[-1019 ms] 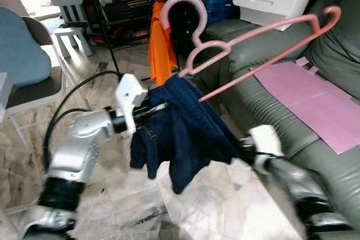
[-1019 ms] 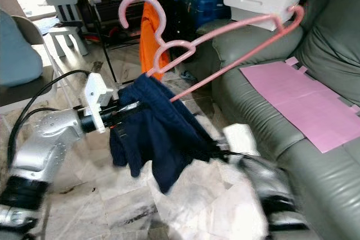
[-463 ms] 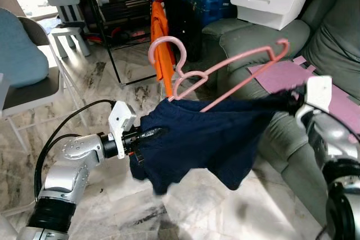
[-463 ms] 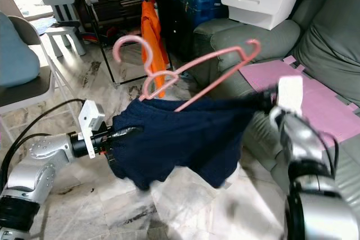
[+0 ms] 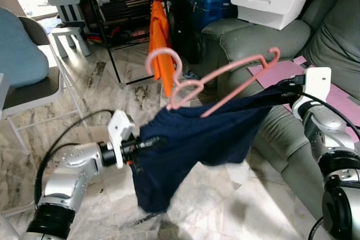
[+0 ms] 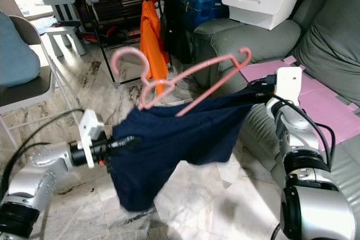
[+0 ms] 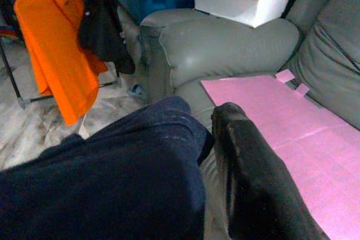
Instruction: Hang hanger
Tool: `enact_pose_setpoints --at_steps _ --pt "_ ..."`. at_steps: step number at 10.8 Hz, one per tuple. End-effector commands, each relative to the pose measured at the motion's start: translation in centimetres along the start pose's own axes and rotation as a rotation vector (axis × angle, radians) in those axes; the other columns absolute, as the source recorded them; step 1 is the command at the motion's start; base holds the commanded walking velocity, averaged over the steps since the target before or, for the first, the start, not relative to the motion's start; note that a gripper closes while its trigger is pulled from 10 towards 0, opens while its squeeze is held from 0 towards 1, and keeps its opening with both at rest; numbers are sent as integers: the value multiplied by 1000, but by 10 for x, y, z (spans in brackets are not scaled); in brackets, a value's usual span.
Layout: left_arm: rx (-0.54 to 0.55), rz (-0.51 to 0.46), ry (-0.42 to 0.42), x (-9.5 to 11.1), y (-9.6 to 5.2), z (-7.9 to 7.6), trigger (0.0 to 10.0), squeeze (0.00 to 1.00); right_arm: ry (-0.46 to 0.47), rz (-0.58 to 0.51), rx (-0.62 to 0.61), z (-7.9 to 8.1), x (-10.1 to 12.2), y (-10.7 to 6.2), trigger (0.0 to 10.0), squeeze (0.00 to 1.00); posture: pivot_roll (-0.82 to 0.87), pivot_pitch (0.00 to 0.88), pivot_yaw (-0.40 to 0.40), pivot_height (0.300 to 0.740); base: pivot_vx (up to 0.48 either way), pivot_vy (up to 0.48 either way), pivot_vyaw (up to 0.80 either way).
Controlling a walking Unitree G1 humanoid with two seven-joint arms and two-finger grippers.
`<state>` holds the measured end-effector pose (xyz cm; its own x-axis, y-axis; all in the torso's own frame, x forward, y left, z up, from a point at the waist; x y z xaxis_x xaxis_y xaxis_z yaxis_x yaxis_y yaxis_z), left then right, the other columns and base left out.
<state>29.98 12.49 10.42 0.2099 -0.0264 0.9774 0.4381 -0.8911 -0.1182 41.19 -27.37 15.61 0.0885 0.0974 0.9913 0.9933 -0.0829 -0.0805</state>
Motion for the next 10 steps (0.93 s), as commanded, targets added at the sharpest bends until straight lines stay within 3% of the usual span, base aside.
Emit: enact_pose_setpoints --at_steps 1,5,7,9,10 --pt "73 43 -68 -16 -24 12 0 0 62 -120 -169 -39 36 -3 0 0 -193 0 43 740 0 0 0" --pt "80 68 -140 -36 -25 12 0 0 147 -289 -100 -18 73 3 0 0 -190 0 43 740 0 0 0" --pt "95 65 -159 -41 -27 13 0 0 161 -302 -104 -15 75 4 0 0 -187 0 44 740 0 0 0" --pt "112 -11 -228 -36 -30 18 0 0 157 -232 -152 -16 60 6 0 0 -188 0 46 740 0 0 0" --pt "68 46 -224 -43 -31 12 0 0 177 -230 -155 -16 61 7 0 0 -187 0 46 740 0 0 0"
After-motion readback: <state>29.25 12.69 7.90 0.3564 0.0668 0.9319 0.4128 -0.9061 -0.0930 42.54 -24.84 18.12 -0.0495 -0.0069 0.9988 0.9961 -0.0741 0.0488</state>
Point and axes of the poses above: a point about 5 cm out from each wrist's last joint towards the gripper, its own y axis pointing out of the wrist towards the gripper, its own x axis along the axis of the wrist's last joint, z = x × y, the point moved 4 cm from there along y, pointing out of the wrist towards the gripper, and after that the axes turned 1 degree about -y, right-handed, at the moved point
